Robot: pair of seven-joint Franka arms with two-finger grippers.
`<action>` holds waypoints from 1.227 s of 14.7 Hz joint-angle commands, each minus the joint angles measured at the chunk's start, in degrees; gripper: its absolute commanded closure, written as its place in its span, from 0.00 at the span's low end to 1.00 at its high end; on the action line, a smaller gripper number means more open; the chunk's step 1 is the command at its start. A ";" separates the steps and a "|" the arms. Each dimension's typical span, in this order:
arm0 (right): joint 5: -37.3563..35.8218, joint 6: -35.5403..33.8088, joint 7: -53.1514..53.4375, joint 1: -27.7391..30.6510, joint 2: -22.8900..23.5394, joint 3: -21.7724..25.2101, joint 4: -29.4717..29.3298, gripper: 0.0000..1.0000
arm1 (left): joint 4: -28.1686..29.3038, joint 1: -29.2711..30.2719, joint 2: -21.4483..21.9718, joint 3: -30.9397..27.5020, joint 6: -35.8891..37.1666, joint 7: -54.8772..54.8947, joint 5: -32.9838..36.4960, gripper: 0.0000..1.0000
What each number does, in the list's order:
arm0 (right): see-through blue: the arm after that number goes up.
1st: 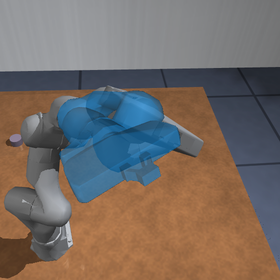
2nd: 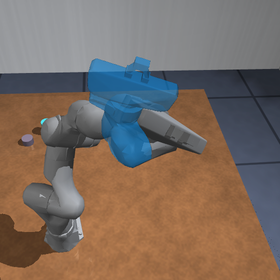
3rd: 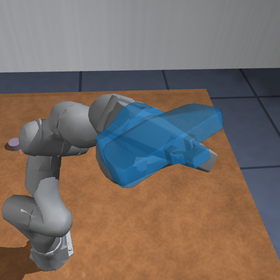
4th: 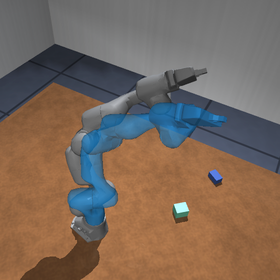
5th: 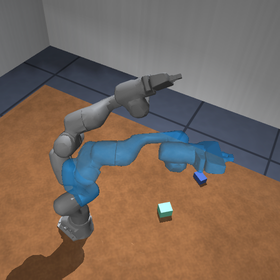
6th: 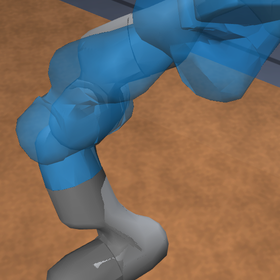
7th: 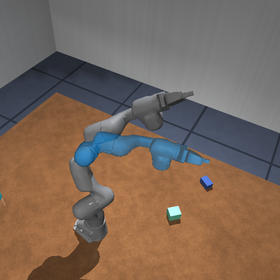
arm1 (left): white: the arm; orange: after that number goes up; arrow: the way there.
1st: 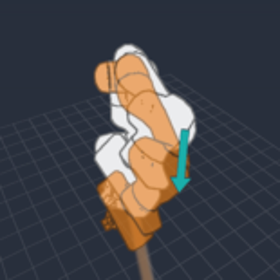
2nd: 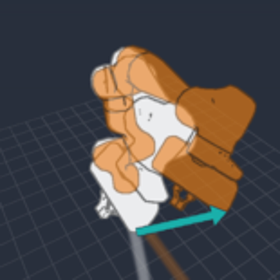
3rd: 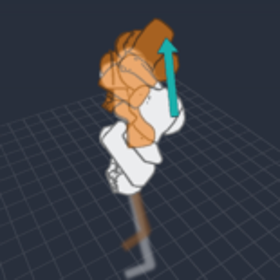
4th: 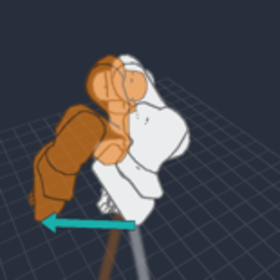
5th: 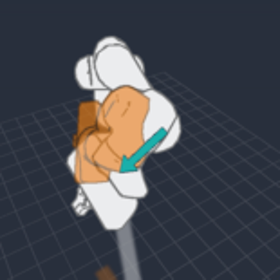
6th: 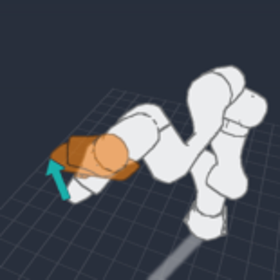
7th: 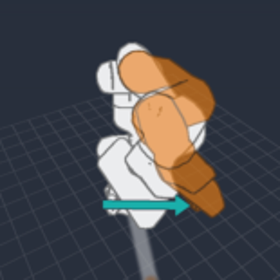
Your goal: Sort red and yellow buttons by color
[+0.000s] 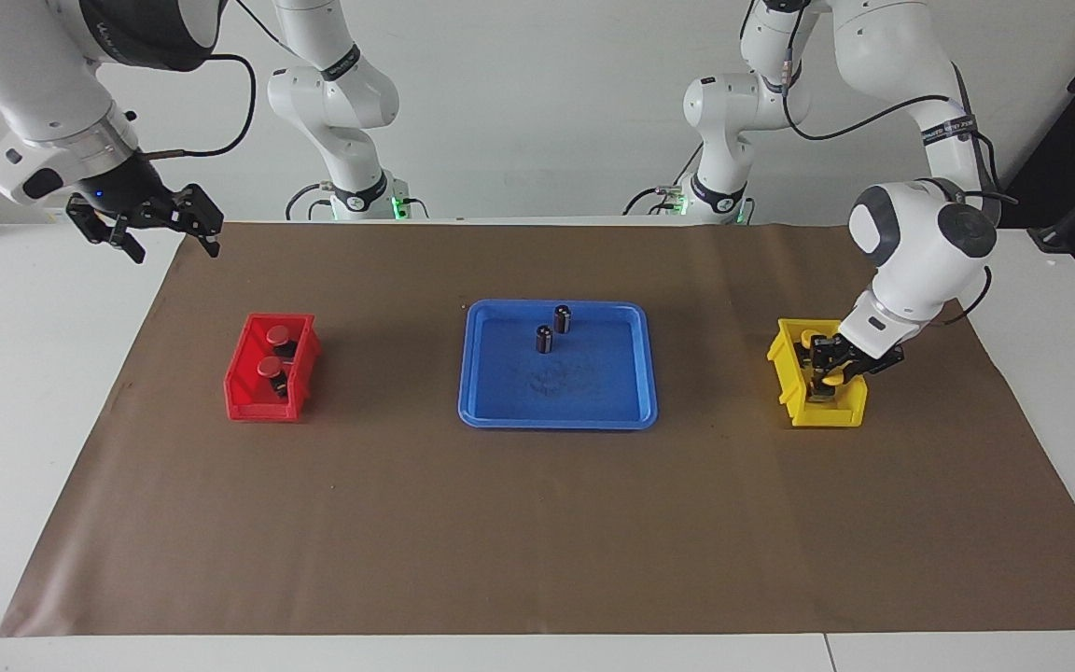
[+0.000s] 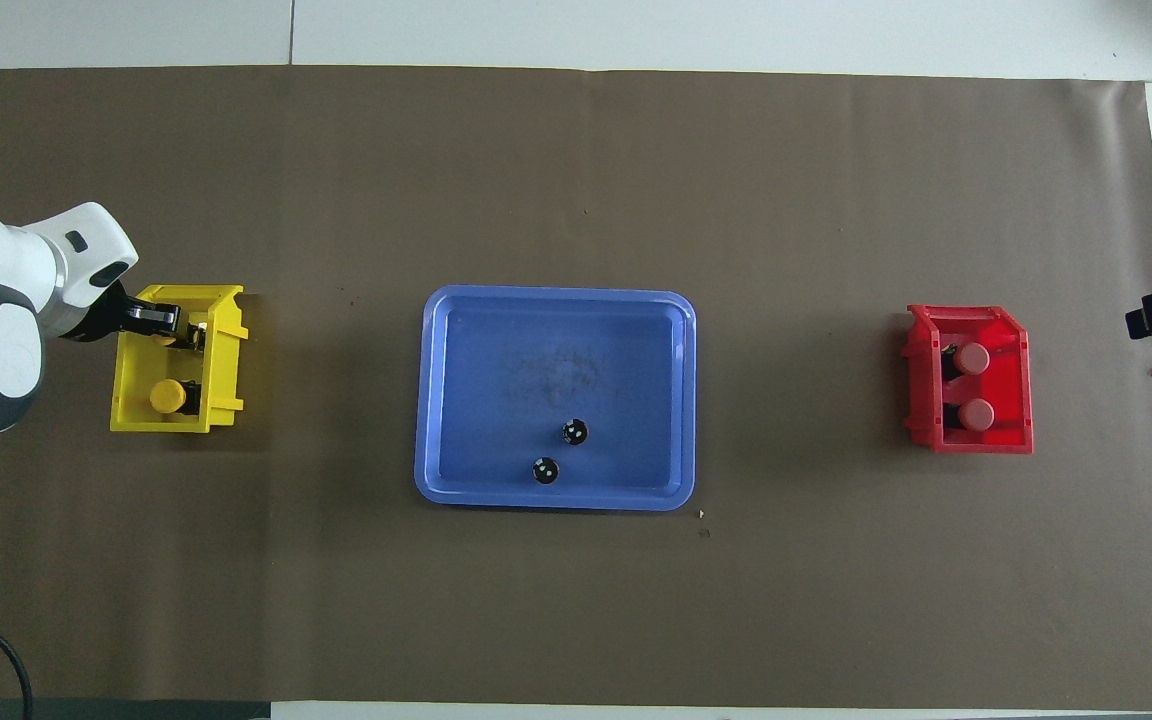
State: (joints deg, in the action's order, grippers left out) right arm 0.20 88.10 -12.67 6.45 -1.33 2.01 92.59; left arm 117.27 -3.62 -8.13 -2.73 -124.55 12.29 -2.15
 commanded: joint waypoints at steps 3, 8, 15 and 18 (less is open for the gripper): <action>-0.64 -0.12 0.72 0.41 -0.07 -0.78 -0.22 0.00 | 0.94 0.02 0.66 0.09 -0.78 0.63 -1.90 0.48; -0.55 -0.12 0.72 0.50 -0.16 -0.87 -0.13 0.00 | -6.32 -0.07 0.57 0.18 5.26 0.10 -2.07 0.30; -0.12 -0.12 0.72 0.41 -0.07 -0.96 -0.22 0.00 | -33.67 -1.74 0.31 0.79 33.21 -0.07 1.01 0.00; -0.03 -0.12 0.72 0.41 -0.16 -1.05 -0.22 0.00 | -37.38 -1.74 0.75 0.70 38.32 -0.34 0.30 0.00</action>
State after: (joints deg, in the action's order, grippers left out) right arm 0.20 88.10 -12.67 6.40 -1.33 1.48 92.58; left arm 82.63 -4.99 -6.59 -1.77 -89.80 12.25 -1.54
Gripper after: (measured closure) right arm 0.000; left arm 0.000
